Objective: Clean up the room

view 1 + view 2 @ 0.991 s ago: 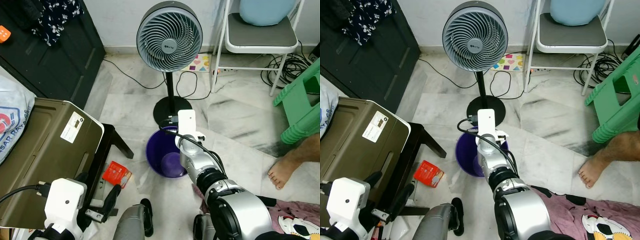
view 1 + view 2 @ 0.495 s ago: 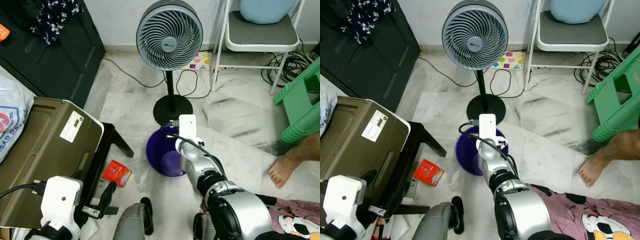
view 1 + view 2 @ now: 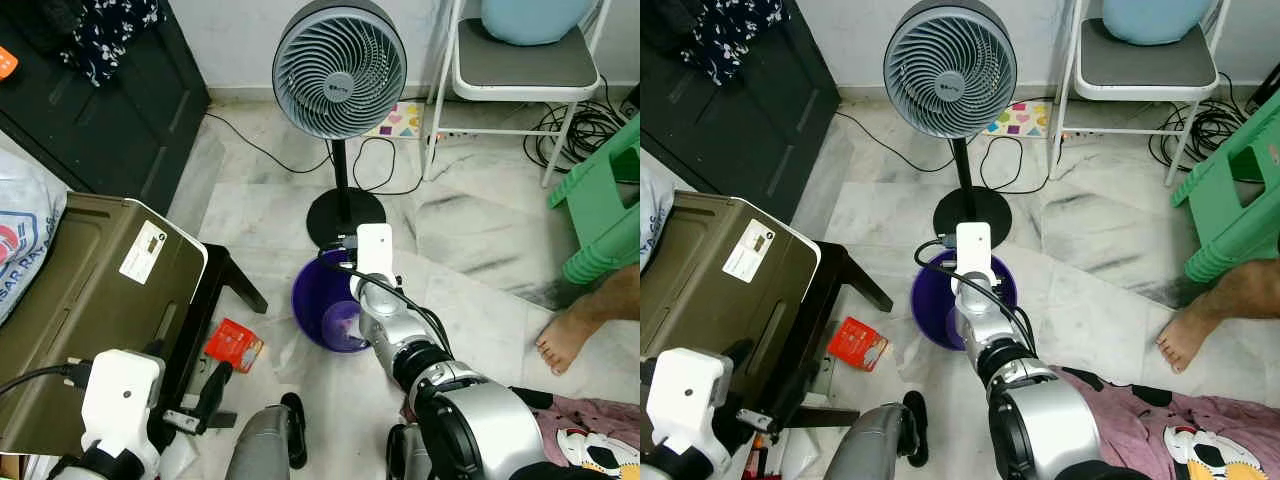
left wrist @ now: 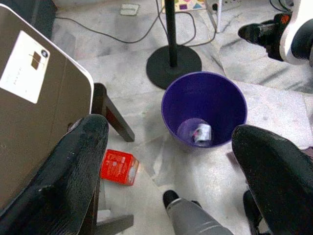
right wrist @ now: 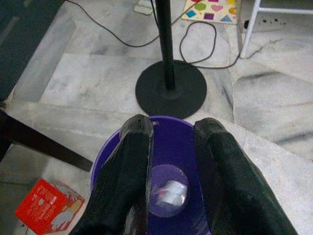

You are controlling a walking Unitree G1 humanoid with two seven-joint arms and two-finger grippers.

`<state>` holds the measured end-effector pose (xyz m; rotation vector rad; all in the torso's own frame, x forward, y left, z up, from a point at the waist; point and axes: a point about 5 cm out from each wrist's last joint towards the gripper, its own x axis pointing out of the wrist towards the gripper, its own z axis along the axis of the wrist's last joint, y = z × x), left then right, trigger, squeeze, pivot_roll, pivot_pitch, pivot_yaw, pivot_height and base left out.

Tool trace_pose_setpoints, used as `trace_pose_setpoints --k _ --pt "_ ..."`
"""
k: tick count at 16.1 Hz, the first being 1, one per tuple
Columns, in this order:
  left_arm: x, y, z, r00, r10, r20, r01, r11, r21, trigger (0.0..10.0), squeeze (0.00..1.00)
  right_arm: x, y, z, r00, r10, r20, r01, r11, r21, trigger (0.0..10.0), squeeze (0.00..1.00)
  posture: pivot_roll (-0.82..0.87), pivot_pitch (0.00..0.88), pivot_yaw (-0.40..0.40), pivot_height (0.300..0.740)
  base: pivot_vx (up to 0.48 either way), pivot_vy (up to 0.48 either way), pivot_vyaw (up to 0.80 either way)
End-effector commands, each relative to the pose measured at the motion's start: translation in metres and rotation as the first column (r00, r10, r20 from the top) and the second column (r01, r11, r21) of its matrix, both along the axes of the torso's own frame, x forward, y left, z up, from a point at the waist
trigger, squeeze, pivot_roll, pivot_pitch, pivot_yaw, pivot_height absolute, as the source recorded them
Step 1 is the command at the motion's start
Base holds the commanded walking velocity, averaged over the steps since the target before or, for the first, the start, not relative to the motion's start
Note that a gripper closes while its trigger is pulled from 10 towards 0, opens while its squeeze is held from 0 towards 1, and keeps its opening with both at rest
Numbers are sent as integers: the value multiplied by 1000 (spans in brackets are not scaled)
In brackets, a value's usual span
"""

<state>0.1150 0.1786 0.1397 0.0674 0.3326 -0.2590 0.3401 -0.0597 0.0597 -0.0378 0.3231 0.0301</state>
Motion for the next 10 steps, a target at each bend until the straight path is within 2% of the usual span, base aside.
trace_pose_setpoints --k 1,3,5,7,9,10 --pt "0 5 -5 999 34 -24 -34 999 9 10000 0 -11 72 22 989 142 46 -147 983 114 10000 1000 198 244 138 740 0 0 0" --pt "8 3 -6 1000 31 -4 -31 999 8 10000 0 -8 73 27 984 161 73 -170 977 130 10000 1000 184 219 126 740 0 0 0" --pt "36 -3 -9 997 33 76 -33 999 5 10000 0 -8 63 24 974 204 103 -216 968 126 10000 1000 137 146 97 740 0 0 0" --pt "54 -9 -8 990 34 135 -33 999 -12 10000 0 -11 44 16 972 207 112 -220 968 120 10000 1000 107 99 84 740 0 0 0" --pt "73 -16 -8 983 20 184 -15 1000 -28 10000 0 -14 16 19 968 186 166 -206 973 108 10000 1000 73 44 70 740 0 0 0" --pt "82 -19 -11 981 15 195 -11 1000 -21 10000 0 -14 3 19 970 181 164 -197 976 88 10000 1000 40 0 59 740 0 0 0"
